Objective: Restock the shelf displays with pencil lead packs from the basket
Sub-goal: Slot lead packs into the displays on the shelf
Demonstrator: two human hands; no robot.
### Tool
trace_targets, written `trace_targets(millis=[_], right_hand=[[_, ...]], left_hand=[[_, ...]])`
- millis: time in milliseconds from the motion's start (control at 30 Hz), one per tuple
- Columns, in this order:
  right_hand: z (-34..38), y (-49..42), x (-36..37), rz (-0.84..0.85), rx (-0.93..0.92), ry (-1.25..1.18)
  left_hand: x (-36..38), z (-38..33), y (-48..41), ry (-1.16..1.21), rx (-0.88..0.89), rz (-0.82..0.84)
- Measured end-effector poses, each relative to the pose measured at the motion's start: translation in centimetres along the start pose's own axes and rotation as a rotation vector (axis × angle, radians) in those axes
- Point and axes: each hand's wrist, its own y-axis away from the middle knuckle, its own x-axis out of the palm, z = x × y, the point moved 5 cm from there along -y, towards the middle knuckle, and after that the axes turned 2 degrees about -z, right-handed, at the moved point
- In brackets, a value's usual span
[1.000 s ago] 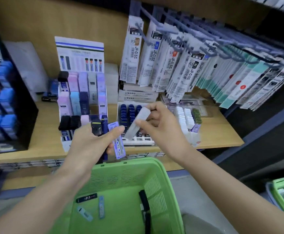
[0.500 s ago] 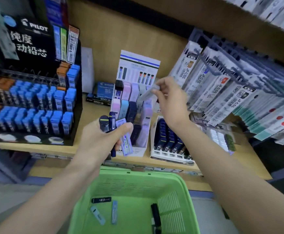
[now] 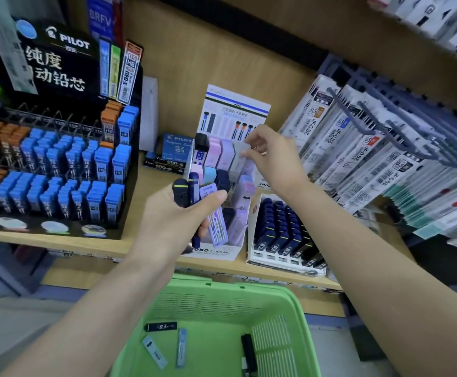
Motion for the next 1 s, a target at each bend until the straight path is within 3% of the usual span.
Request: trace_targets(millis=[200, 467, 567, 667, 833, 933, 1000], right_hand=[[-0.4, -0.1, 0.6, -0.01, 0.061, -0.08], [0.1, 1.1, 0.7, -0.127, -0.232, 0.255], [1.4, 2.5, 0.2, -0.165, -0.176, 0.135], [2.8, 4.9, 0.7, 0.017, 0.036, -0.181], [5.2, 9.8, 3.3, 0.614, 0.325, -0.659], [5.5, 10.9, 3.2, 0.636, 0.406, -0.87], [4.8, 11.2, 2.6, 0.548, 0.425, -0.814]], left_hand=[[0.0, -0.2, -0.3, 0.041, 0.003, 0.016], [-0.4, -0.5, -0.8, 0.076, -0.003, 0.013], [-0.5, -0.7, -0.9, 0.078, 0.004, 0.008], [-0.8, -0.6, -1.1, 0.098, -0.008, -0.015], [-0.8, -0.6, -1.1, 0.052, 0.023, -0.001], [-0.6, -0.7, -1.0, 0.009, 0.038, 0.021], [-0.2, -0.7, -0.8, 0.031, 0.02, 0.057]])
